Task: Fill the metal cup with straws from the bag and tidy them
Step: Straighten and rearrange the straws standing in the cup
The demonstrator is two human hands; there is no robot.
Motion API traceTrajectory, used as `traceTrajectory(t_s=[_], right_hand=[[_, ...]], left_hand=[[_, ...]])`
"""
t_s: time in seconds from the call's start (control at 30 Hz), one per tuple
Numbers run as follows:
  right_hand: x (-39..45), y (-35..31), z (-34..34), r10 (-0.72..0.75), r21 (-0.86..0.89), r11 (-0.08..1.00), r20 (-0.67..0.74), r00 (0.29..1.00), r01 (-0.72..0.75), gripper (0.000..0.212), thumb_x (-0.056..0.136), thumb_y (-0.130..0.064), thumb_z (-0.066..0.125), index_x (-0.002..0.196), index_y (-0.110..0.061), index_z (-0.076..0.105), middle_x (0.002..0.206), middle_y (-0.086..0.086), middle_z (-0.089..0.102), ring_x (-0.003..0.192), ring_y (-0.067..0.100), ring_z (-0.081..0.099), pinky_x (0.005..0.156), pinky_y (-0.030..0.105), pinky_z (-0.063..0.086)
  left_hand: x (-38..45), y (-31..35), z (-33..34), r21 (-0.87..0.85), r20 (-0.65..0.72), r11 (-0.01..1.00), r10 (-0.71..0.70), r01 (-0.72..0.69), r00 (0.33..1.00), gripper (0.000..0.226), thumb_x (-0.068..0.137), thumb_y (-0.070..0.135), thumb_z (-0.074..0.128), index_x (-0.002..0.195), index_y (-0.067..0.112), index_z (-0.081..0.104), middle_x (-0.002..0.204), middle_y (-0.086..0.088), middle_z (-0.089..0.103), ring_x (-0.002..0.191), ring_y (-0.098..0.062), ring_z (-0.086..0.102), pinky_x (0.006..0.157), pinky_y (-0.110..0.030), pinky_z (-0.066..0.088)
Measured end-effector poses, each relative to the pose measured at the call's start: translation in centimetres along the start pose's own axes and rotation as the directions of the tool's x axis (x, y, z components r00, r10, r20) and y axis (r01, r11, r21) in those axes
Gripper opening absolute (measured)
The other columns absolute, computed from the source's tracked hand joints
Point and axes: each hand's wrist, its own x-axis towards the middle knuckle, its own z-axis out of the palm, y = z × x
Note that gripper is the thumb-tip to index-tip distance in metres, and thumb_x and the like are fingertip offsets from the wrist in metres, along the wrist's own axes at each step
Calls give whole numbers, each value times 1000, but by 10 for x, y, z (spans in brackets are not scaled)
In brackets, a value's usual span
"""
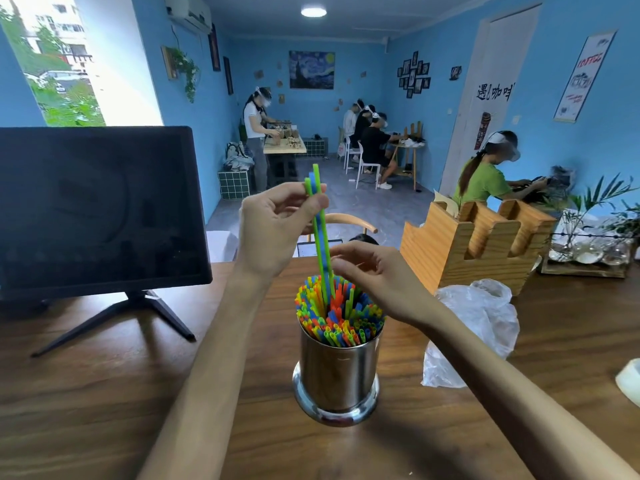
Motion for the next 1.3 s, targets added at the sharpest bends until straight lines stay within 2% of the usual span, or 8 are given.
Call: traceTrajectory(t_s=[0.17,0.3,0.43,0.53,0.63,0.77,0.97,1.3], right_hand=[[-1,3,0,-2,-168,986,99,995,18,7,93,-29,74,91,-23,71,84,-12,70,80,-1,64,71,12,42],[-2,11,-2,68,-223,974,151,986,-33,14,94,-37,71,89,-24,71,88,-10,72,88,3,67,76,22,50],[2,23,-11,180,28,983,9,984,-180,13,94,-37,71,98,-26,76,93,-10,76,89,2,70,75,17,51],[11,39,-20,319,176,942,-199,927,-286,14,100,-25,63,98,-21,76,92,-8,77,82,-3,67,74,16,45],[17,51,-24,381,164,923,-258,888,-348,15,101,-18,61,101,-14,75,97,-1,76,86,5,65,80,21,47],[18,56,-22,426,76,904,-98,899,-420,19,104,-25,58,108,-17,75,102,-3,76,96,14,67,74,20,47],[18,51,-18,420,15,905,116,900,-424,25,103,-29,59,111,-13,76,102,-9,75,101,12,71,88,28,56],[30,53,-20,363,-31,931,188,913,-364,28,97,-38,66,101,-14,79,94,-4,78,91,8,74,72,15,53]], left_hand=[[-11,-13,2,161,147,987,-32,8,989,52,86,17,83,121,52,64,81,-12,72,74,-35,72,70,-43,64],[-21,-30,3,228,151,972,-100,64,983,42,85,17,83,113,48,73,86,-6,71,67,-36,69,64,-39,64],[-30,-49,-2,340,178,940,-106,40,978,23,77,27,89,96,37,81,81,9,77,76,-7,72,74,-23,57],[-36,-60,-3,390,225,919,-154,56,962,15,77,32,88,85,42,80,81,18,77,81,-1,73,79,-25,58],[-45,-71,-3,412,226,907,-194,87,954,10,77,35,88,82,42,82,88,23,76,91,5,70,84,-25,58],[-49,-73,-3,425,290,901,-229,89,929,11,79,55,78,85,47,80,100,35,72,101,10,65,88,-24,55],[-47,-75,-4,415,327,896,-308,157,894,27,90,58,66,93,38,83,98,23,77,93,3,72,83,-32,59],[-50,-79,-4,378,267,902,-322,208,908,44,78,77,61,90,40,82,96,24,77,93,2,72,84,-33,61]])
